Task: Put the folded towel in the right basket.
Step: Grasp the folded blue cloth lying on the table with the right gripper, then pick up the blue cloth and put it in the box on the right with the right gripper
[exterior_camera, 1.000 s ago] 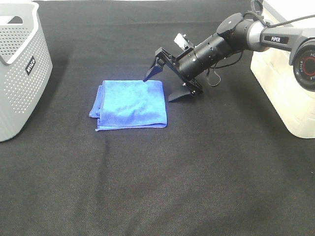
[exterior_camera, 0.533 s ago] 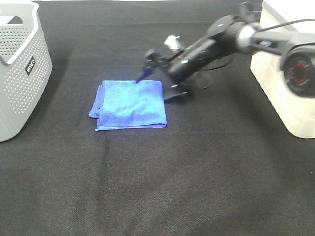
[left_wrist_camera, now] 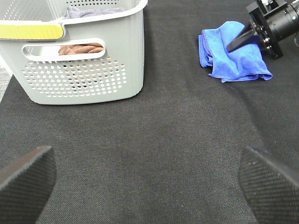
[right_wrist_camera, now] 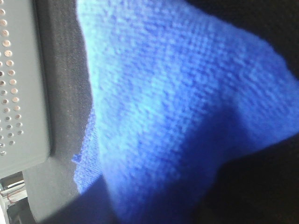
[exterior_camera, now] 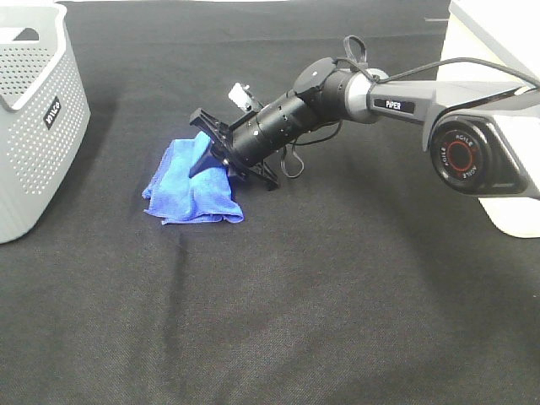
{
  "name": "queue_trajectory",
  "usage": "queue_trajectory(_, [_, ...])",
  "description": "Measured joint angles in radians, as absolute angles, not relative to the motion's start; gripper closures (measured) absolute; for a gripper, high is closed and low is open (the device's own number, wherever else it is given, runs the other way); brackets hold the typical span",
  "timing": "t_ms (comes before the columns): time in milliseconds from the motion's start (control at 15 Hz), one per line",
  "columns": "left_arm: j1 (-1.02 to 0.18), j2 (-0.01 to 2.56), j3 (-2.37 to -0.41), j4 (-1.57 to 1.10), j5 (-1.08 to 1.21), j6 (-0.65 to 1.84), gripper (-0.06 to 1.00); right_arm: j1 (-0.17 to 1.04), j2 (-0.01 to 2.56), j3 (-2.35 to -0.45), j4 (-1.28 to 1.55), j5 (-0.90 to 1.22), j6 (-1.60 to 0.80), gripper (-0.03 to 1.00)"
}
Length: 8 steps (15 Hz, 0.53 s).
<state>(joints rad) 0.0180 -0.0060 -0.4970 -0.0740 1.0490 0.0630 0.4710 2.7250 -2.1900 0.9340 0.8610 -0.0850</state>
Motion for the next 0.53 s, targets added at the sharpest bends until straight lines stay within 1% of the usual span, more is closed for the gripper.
queue_trajectory(67, [0.018,-0.006,-0.497,-0.074,1.049,0.063,-0.04,0.471,2.723,-2.190,0.933,0.861,-0.086,0.73])
queue_trajectory(267, [0.018,-0.006,-0.497,-0.074,1.049,0.063,-0.04,0.471,2.704,-2.181,0.923,0.868,-0.090,0.73])
queue_trajectory(533, [0.018,-0.006,-0.497,-0.074,1.049,0.063,-0.04,0.473,2.577,-2.158,0.857,0.984,-0.086,0.73])
